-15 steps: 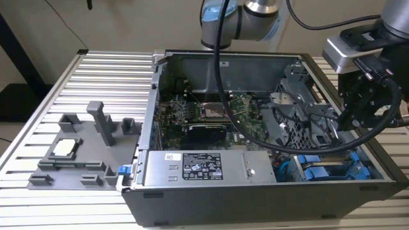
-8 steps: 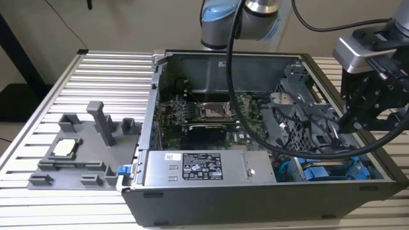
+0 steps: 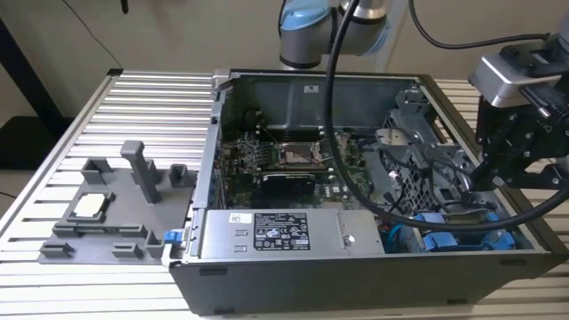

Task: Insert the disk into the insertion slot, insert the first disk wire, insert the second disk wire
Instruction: 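Insert the first disk wire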

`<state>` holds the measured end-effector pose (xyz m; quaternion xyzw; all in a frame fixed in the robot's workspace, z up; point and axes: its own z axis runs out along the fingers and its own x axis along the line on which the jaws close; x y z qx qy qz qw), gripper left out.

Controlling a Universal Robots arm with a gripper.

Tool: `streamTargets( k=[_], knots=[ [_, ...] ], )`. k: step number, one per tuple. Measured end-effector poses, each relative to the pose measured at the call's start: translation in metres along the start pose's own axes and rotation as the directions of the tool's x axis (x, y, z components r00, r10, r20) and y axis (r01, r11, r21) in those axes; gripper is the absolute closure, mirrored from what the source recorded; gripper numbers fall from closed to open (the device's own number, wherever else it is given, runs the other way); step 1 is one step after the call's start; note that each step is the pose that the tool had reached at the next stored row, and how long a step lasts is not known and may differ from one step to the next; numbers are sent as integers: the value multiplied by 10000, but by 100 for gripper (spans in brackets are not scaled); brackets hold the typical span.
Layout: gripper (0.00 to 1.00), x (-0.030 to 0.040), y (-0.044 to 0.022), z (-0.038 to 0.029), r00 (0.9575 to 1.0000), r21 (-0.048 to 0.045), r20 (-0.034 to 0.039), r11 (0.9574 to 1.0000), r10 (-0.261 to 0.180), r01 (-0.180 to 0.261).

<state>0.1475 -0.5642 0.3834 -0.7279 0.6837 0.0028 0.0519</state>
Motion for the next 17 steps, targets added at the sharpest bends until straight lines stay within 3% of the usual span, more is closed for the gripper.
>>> streamTargets(
  k=[8,12,17],
  knots=[
    [81,53,-46,71,10000,-168,12,9999,14,-14],
    [81,63,-90,93,10000,-435,22,9990,36,-35],
    [81,71,-132,159,10000,-556,29,9984,45,-43]
  ],
)
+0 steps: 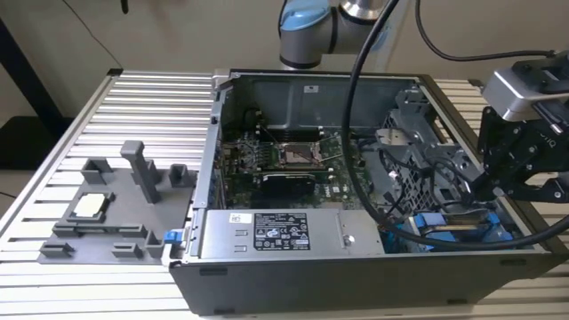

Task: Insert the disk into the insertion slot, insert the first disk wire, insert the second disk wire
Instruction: 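Insert the first disk wire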

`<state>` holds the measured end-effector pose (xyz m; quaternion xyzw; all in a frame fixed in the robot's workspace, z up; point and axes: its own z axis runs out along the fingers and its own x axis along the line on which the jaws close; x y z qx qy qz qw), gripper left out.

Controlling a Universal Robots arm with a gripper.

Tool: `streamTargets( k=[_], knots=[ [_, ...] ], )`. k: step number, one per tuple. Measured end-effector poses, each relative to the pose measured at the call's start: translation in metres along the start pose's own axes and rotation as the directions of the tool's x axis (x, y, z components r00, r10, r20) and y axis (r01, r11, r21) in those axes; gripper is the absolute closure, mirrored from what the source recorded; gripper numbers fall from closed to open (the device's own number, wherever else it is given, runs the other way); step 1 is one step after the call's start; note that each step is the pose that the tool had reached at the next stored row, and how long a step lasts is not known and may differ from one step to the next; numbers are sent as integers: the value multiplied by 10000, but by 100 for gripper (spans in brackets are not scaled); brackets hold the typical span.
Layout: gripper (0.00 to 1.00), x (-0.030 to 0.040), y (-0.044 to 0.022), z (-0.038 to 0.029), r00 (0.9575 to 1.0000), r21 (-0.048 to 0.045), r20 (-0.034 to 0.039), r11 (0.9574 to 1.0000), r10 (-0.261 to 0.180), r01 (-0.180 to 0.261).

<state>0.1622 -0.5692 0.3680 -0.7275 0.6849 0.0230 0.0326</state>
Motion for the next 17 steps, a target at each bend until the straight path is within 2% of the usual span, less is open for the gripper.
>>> streamTargets(
  k=[9,17],
  knots=[
    [81,31,-18,86,10000,-19,0,10000,40,-40],
    [81,47,-21,129,9988,16,-6,9988,499,-499]
  ],
)
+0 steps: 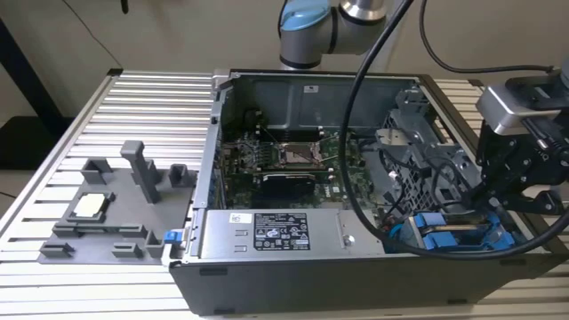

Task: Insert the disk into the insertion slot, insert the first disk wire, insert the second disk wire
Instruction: 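Insert the first disk wire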

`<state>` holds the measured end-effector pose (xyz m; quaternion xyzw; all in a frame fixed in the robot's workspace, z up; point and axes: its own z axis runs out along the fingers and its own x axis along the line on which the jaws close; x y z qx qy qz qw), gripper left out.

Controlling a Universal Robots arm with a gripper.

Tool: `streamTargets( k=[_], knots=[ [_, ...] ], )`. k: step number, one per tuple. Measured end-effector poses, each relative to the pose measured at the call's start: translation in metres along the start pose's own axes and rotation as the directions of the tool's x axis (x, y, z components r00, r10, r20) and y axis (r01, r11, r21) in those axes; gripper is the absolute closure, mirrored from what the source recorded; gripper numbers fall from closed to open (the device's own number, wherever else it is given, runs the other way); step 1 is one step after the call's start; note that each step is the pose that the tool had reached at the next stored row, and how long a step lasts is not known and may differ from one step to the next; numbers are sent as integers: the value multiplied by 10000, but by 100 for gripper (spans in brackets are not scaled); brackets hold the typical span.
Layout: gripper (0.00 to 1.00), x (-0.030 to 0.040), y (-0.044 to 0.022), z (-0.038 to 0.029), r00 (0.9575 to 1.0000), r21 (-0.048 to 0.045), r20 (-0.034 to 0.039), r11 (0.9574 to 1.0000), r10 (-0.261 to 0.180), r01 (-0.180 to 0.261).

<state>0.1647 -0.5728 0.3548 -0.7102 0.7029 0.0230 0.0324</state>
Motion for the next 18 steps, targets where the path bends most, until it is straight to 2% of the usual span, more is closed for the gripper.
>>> streamTargets(
  k=[18],
  knots=[
    [81,48,-18,94,9995,17,-4,9995,320,-320]
  ],
)
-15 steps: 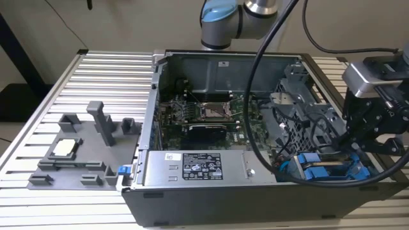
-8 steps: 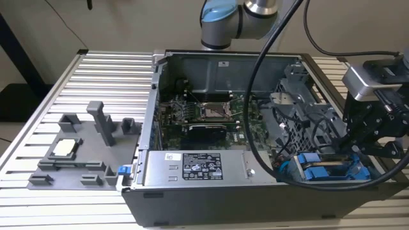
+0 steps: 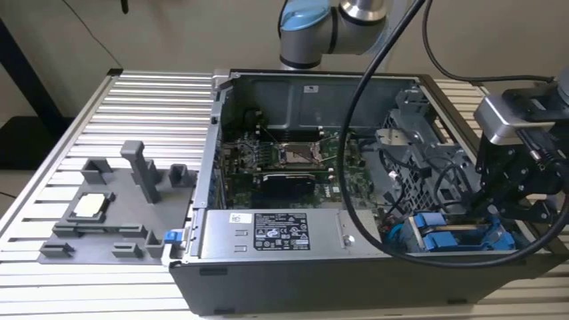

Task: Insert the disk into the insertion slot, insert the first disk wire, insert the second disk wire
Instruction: 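Insert the first disk wire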

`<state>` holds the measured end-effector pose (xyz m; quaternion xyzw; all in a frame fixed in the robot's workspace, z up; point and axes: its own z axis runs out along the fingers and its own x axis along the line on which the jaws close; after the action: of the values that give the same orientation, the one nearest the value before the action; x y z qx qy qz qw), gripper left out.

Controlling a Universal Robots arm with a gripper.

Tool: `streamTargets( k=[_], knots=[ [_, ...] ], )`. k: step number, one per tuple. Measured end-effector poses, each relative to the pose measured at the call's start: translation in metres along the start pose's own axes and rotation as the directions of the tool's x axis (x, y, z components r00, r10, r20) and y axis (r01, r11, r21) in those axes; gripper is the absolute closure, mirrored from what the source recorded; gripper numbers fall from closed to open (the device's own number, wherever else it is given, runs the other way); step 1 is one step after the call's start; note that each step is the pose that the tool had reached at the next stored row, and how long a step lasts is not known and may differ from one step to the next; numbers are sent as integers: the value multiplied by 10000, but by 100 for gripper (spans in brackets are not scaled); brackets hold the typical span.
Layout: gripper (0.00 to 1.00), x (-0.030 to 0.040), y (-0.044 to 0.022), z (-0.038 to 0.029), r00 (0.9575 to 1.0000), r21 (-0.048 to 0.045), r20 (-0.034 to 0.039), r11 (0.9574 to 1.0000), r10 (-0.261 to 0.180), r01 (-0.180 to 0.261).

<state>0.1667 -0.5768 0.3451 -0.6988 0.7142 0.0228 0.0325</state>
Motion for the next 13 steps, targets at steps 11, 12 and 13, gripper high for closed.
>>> streamTargets(
  k=[11,12,13],
  knots=[
    [81,2,-5,41,10000,0,1,10000,2,-2],
    [81,1,-5,43,10000,1,3,10000,2,-2],
    [81,1,-6,46,10000,1,5,10000,2,-2]
  ],
)
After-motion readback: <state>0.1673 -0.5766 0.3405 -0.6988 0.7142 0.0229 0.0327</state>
